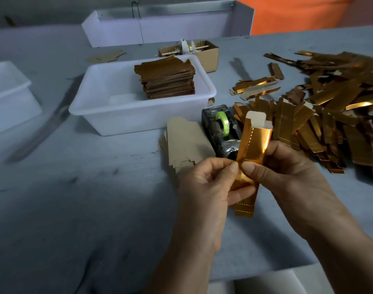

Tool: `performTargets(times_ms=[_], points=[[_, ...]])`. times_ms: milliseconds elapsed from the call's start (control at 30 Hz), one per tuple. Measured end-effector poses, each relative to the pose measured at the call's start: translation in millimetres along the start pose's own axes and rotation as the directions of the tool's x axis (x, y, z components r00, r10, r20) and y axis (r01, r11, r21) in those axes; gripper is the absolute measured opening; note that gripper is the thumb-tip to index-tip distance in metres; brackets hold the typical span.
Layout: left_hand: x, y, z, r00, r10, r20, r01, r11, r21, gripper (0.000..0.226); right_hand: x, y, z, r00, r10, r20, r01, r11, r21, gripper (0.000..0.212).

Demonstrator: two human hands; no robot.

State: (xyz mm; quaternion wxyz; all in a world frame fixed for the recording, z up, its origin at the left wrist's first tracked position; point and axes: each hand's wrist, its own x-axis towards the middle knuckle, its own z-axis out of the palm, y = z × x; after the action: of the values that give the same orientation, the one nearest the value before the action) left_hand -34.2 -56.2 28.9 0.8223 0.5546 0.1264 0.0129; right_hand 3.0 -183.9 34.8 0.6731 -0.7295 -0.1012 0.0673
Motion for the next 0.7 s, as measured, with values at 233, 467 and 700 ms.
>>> performTargets(times_ms=[233, 467, 700], points=[[0, 5, 1, 0.99, 0.136, 0.037, -0.134, 0.828, 0.545, 0.021, 1, 2, 0, 0.995, -0.008, -0.095, 0.006, 1.0, -0.017, 0.02], [24, 12, -21, 0.807, 0.576, -0.132, -0.124, 0.383, 0.916, 0.018, 42, -3, -48, 0.94, -0.048, -0.337, -0.05, 0.96, -0.275, 0.021], [60, 14, -53, 0.877, 0.344, -0.335, 0.134, 0.495, 0.859, 0.039, 82, -4, -90, 0.844, -0.202, -0.497, -0.295, 0.6, -0.744, 0.049]])
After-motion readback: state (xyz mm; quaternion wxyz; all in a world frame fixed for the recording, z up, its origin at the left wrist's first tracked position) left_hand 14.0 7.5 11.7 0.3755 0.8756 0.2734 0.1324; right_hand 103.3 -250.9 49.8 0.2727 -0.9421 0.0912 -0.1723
